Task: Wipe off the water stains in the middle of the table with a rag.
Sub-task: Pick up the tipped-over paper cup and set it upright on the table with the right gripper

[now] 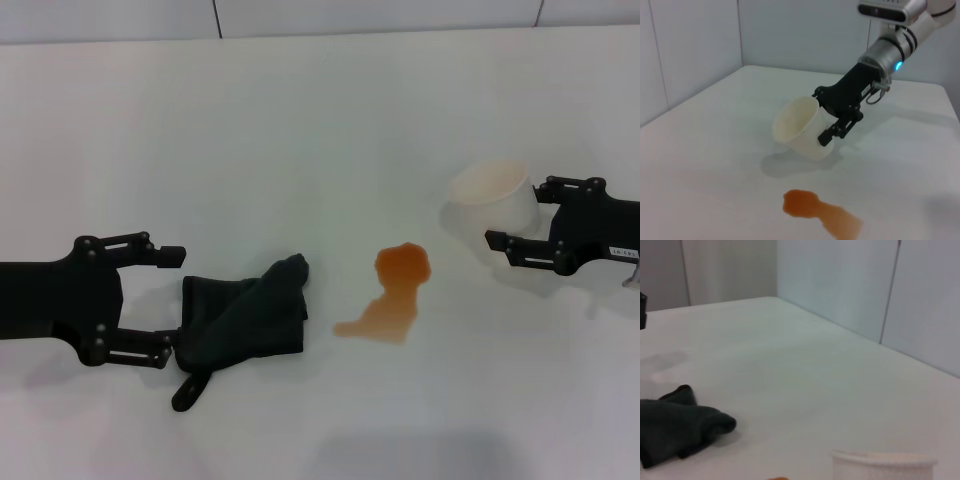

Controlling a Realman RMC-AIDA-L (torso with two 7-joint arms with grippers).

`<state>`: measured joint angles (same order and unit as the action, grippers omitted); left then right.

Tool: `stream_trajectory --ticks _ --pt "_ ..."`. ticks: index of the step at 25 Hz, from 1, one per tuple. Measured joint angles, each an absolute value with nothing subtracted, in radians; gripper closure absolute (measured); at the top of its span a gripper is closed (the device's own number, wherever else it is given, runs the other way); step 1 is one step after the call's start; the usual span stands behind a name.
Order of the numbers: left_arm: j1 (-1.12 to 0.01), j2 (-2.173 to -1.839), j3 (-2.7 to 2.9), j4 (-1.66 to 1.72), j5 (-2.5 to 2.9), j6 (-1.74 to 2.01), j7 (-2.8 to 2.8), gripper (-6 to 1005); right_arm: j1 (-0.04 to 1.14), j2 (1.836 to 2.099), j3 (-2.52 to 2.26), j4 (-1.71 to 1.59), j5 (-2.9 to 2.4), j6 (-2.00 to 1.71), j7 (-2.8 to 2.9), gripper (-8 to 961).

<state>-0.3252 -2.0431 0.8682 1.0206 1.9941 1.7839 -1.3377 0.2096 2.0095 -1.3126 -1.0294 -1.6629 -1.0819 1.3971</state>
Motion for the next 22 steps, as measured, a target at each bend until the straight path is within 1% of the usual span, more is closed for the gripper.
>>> stream_trajectory --ticks 12,22 --pt "-0.328 -2.04 0.868 1.004 1.994 1.781 -1.324 110 0.209 2.01 -1.299 -0.809 -1.388 -1.104 1.077 260" --pt "-0.324 -2.04 0.868 1.0 1.994 1.781 -1.321 109 0.217 2.01 -1.299 -0.685 -1.278 -1.117 0.945 260"
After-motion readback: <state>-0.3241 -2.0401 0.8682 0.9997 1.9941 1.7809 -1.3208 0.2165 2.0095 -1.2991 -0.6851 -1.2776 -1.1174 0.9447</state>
